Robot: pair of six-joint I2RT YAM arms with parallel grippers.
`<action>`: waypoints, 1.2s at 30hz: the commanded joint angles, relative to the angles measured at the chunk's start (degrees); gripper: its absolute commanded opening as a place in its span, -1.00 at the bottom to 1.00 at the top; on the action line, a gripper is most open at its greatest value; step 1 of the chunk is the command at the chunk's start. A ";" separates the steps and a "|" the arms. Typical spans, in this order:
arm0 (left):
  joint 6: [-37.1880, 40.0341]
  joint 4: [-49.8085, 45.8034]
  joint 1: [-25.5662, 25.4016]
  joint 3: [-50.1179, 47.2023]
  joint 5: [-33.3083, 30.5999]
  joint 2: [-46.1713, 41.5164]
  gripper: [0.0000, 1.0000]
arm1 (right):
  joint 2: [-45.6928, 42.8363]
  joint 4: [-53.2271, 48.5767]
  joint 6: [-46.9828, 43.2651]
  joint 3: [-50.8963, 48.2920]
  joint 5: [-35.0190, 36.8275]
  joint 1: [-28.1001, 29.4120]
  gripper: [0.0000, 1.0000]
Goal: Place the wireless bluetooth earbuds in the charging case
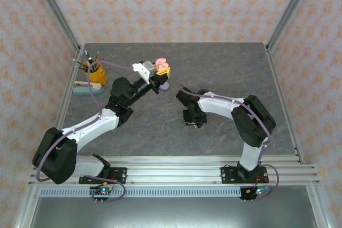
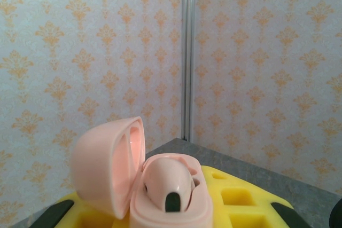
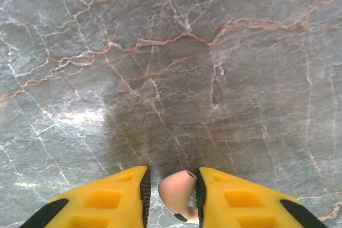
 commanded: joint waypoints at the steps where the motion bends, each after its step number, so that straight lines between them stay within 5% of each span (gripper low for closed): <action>1: 0.16 0.40 0.72 1.36 -0.24 -1.63 -1.00 | 3.11 -5.46 -2.22 -1.58 -0.47 0.36 -0.40; 36: 0.39 -0.39 0.76 1.81 -0.33 -1.70 -1.00 | 0.65 -6.96 -3.81 -3.78 -0.99 0.36 -0.47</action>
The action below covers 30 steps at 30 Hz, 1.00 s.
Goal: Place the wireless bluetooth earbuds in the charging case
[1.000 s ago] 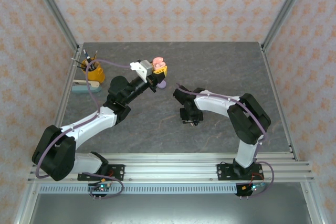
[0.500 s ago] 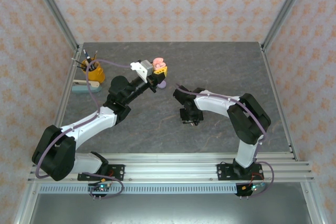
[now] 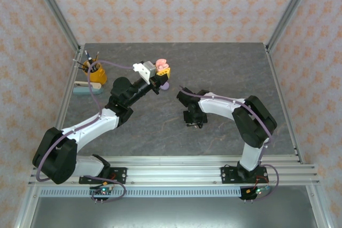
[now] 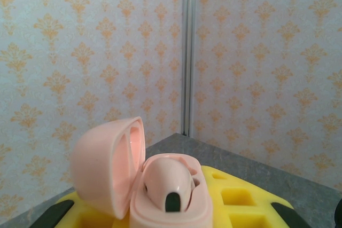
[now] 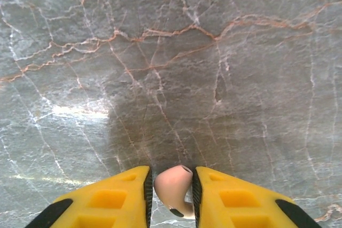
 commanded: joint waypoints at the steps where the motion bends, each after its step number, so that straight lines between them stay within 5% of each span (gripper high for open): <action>1: 0.35 0.88 0.72 1.80 -0.33 -1.77 -1.00 | 1.41 -6.95 -0.68 -2.78 -0.87 0.34 -0.48; 15: 0.49 -0.32 0.72 1.75 -0.37 -2.45 -1.00 | -0.26 -3.30 2.47 -4.53 1.07 0.34 -0.70; 30: 0.87 -2.36 0.72 2.98 -0.17 -2.59 -1.00 | -19.11 5.52 9.79 -9.60 6.80 -0.01 -0.74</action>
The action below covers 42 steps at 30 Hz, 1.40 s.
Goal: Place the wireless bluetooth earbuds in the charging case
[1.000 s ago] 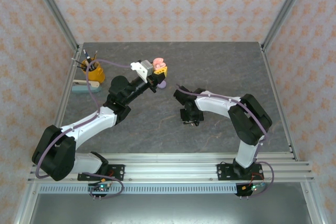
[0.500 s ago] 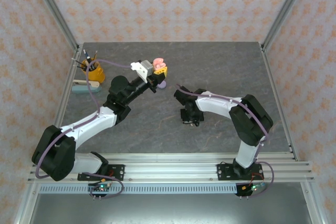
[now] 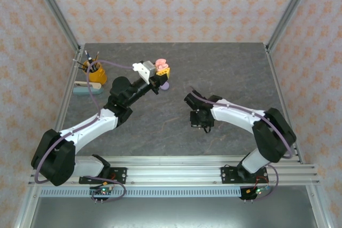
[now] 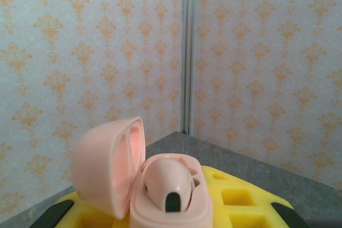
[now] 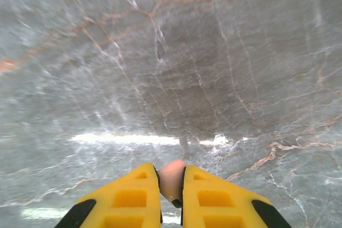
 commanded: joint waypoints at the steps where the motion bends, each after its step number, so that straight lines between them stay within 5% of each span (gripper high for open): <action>1: 0.74 -0.05 0.77 2.55 -0.11 -1.36 -1.00 | -5.28 2.71 3.06 -0.71 3.65 -0.09 -0.74; 20: 0.31 -1.06 0.72 3.22 0.53 0.53 -1.00 | -17.29 2.04 2.45 11.01 5.03 -4.91 -0.74; 42: 0.95 -1.35 -1.89 8.51 8.75 8.33 -1.00 | -10.92 5.17 -3.38 39.65 2.27 -6.60 -0.72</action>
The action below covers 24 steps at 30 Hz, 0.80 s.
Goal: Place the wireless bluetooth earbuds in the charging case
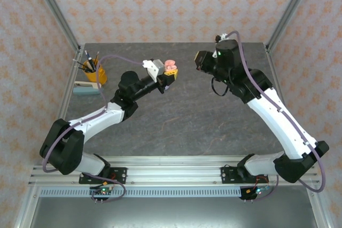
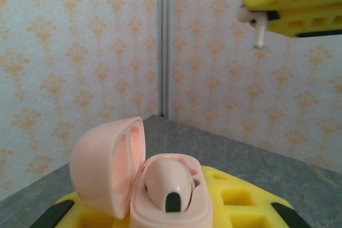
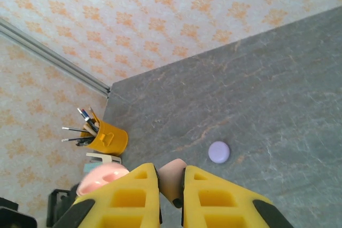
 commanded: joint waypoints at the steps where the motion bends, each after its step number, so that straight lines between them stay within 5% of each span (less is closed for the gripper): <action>1: 0.66 0.77 -1.13 3.74 2.90 1.27 -1.00 | 1.89 2.04 -1.48 3.00 -1.40 -0.27 -0.72; 24: -0.89 3.14 -3.02 9.55 2.58 5.72 -1.00 | 2.58 9.20 -1.61 -0.11 -9.18 -0.29 -0.72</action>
